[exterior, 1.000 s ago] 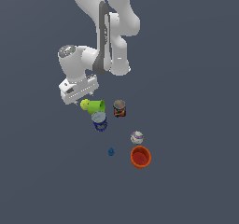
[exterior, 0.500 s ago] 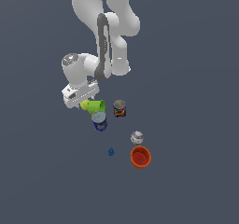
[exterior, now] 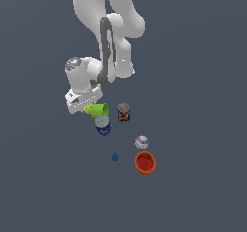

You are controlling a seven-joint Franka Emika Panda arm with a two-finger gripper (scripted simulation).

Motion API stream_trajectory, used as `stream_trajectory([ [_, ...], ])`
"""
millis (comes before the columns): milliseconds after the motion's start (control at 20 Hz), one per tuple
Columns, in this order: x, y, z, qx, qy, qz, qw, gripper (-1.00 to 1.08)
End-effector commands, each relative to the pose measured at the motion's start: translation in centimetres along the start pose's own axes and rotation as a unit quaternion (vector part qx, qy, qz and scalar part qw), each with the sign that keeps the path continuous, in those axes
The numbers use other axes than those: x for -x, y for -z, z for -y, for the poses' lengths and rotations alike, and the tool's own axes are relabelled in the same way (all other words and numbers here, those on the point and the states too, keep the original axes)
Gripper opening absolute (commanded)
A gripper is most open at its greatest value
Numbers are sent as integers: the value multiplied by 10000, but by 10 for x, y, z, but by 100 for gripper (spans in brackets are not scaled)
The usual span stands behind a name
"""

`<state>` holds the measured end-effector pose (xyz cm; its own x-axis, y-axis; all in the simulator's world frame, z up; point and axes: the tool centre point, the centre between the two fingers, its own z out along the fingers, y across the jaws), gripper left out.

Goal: Pick up a designated object from a clutter of objects.

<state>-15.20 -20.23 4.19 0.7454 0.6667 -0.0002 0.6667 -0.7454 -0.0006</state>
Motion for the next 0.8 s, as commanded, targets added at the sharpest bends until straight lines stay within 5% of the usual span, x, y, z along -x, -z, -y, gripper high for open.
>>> stream_trajectory([
  [0,0,0,0,3,1,-1,10000,-100],
  [750,-5,10,-3,0,1,0,10000,-100],
])
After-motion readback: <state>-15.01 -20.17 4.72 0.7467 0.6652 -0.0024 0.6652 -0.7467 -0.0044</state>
